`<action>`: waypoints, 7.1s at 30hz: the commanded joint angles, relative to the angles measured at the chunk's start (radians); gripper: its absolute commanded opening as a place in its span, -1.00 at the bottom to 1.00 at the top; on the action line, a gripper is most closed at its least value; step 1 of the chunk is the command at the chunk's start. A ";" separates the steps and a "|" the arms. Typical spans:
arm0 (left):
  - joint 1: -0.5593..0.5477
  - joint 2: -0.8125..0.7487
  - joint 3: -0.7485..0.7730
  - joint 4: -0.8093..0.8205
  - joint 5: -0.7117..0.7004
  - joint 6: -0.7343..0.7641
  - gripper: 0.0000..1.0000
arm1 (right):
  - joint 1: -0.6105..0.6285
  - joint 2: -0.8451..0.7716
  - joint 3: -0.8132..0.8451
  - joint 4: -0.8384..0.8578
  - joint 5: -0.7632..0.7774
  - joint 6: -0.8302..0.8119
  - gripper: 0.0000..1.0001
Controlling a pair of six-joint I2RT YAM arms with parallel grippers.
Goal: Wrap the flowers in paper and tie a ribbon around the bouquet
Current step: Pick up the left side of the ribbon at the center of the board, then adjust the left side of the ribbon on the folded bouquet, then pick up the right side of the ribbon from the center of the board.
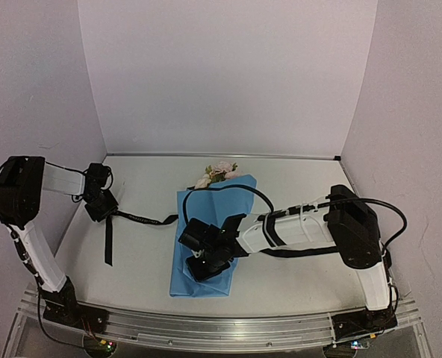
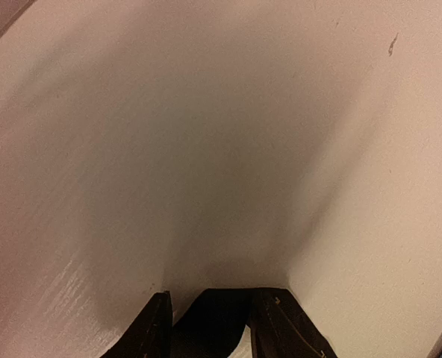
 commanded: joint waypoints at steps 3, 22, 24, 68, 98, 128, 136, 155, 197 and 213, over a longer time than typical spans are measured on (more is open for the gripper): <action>-0.066 0.027 0.010 -0.029 0.027 0.006 -0.53 | 0.018 0.070 -0.055 -0.028 -0.081 -0.009 -0.70; -0.433 -0.489 0.197 -0.517 0.117 -0.137 -1.00 | 0.017 0.069 -0.084 -0.021 -0.081 -0.012 -0.74; -0.505 -0.481 0.270 -0.533 0.131 -0.156 -1.00 | 0.017 0.066 -0.092 -0.020 -0.079 -0.008 -0.73; -0.422 -0.190 0.128 0.224 0.673 -0.121 -1.00 | 0.017 0.076 -0.088 -0.025 -0.061 0.068 -0.76; -0.397 0.285 0.148 0.363 0.820 -0.163 -0.99 | -0.066 -0.335 -0.087 -0.097 0.149 0.160 0.17; -0.397 0.273 0.169 0.336 0.839 -0.134 -1.00 | -0.950 -0.809 -0.808 -0.147 0.441 0.701 0.49; -0.397 0.267 0.165 0.345 0.844 -0.136 -1.00 | -1.057 -0.696 -0.768 -0.143 0.356 0.706 0.44; -0.397 0.240 0.173 0.352 0.868 -0.135 -1.00 | -1.123 -0.590 -0.681 -0.183 0.151 0.707 0.40; -0.406 0.233 0.259 0.258 0.888 -0.076 -1.00 | -0.784 -0.700 -0.551 -0.151 0.525 0.809 -1.00; -0.435 0.250 0.334 0.192 0.851 -0.066 -1.00 | -0.455 -0.446 -0.191 0.098 0.282 0.319 -1.00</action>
